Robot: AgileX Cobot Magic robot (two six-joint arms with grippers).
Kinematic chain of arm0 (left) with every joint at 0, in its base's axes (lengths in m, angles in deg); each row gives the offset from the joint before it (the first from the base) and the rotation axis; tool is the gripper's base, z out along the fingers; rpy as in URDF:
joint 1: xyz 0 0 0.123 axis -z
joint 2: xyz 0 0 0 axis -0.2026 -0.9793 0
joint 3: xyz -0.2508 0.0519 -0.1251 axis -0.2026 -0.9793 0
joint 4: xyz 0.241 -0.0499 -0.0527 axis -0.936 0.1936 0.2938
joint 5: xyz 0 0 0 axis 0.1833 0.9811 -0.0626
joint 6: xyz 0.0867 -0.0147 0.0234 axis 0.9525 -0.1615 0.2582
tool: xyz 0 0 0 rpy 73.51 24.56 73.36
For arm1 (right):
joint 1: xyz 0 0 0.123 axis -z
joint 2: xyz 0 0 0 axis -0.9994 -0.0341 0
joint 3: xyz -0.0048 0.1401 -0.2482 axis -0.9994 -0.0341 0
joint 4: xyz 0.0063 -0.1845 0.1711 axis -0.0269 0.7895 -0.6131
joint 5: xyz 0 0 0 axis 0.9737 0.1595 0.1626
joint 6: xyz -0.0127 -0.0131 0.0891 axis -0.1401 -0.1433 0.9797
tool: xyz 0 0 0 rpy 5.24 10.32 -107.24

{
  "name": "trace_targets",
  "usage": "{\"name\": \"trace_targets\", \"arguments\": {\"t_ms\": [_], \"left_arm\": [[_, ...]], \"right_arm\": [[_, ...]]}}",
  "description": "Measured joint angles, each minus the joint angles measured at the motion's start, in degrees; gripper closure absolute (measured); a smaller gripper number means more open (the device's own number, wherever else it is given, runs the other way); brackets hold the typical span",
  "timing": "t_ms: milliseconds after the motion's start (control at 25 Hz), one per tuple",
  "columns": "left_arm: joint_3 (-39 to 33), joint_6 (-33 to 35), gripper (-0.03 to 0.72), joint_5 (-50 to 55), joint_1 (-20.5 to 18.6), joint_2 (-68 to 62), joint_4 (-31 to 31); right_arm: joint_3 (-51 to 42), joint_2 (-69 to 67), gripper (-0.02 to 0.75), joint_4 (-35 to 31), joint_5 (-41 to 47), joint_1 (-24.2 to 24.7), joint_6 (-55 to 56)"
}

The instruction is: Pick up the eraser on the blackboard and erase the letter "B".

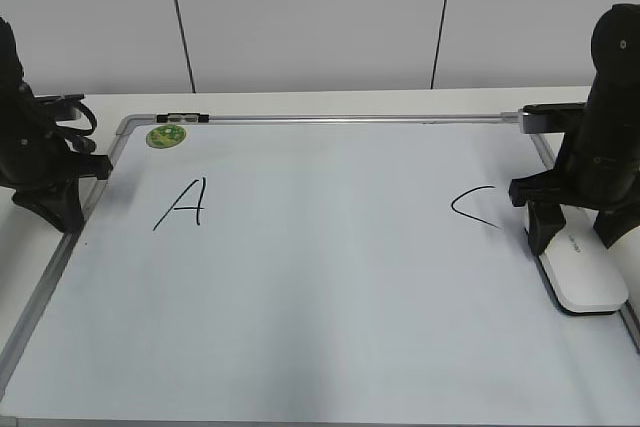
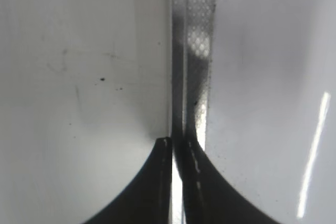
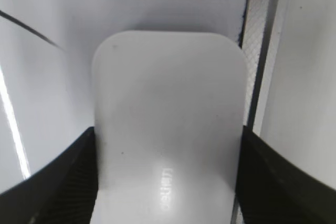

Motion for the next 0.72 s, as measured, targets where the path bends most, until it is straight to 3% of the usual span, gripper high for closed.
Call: {"name": "trace_targets", "arguments": {"t_ms": [280,520,720], "left_arm": [[0.0,0.0,0.669,0.0,0.0,0.0,0.0],[0.0,0.0,0.669,0.0,0.0,0.0,0.0],[0.0,0.0,0.669,0.0,0.0,0.0,0.0]], "right_arm": [[0.0,-0.1,0.204,0.0,-0.1,0.0,0.1],[0.1,-0.1,0.104,0.3,-0.1,0.0,1.1],[0.1,-0.1,0.097,1.1,-0.1,0.0,1.7]]}}
